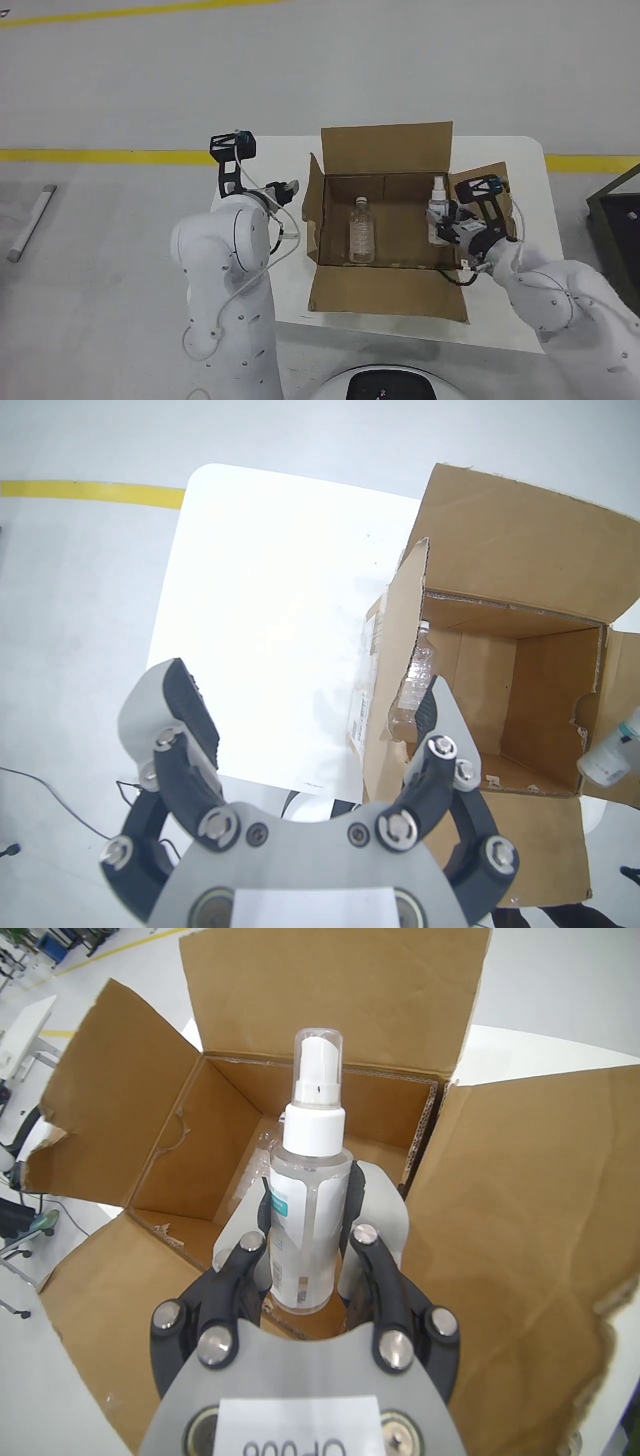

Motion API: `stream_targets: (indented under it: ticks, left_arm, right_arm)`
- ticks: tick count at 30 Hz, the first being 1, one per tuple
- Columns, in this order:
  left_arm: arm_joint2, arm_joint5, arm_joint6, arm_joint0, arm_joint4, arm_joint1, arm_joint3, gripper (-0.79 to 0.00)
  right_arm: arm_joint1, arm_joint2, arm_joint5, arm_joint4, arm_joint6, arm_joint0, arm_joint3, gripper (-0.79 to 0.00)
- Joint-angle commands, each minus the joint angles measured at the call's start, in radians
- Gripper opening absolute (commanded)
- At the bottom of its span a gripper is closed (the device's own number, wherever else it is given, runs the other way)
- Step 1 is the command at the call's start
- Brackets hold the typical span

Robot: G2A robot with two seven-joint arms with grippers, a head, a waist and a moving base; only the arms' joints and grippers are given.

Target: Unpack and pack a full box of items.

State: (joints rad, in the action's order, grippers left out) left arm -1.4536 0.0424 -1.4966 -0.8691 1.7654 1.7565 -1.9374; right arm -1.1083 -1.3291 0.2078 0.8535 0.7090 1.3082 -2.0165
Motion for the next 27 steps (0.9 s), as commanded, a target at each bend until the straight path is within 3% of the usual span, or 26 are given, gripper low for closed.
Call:
stream_targets:
  ticks: [1, 13, 17, 27]
  left_arm:
    - [0.000, 0.000, 0.000, 0.000, 0.000, 0.000, 0.000, 0.000]
    - [0.000, 0.000, 0.000, 0.000, 0.000, 0.000, 0.000, 0.000]
    - [0.000, 0.000, 0.000, 0.000, 0.000, 0.000, 0.000, 0.000]
    - [0.000, 0.000, 0.000, 0.000, 0.000, 0.000, 0.000, 0.000]
  right_arm:
    - [0.000, -0.007, -0.006, -0.002, 0.000, 0.003, -0.001, -0.785]
    - [0.000, -0.005, -0.010, 0.001, -0.010, 0.007, 0.000, -0.785]
    - [-0.007, 0.041, 0.004, 0.034, -0.039, 0.003, 0.034, -0.785]
    - [-0.085, 0.335, 0.163, 0.041, -0.060, -0.286, 0.336, -0.785]
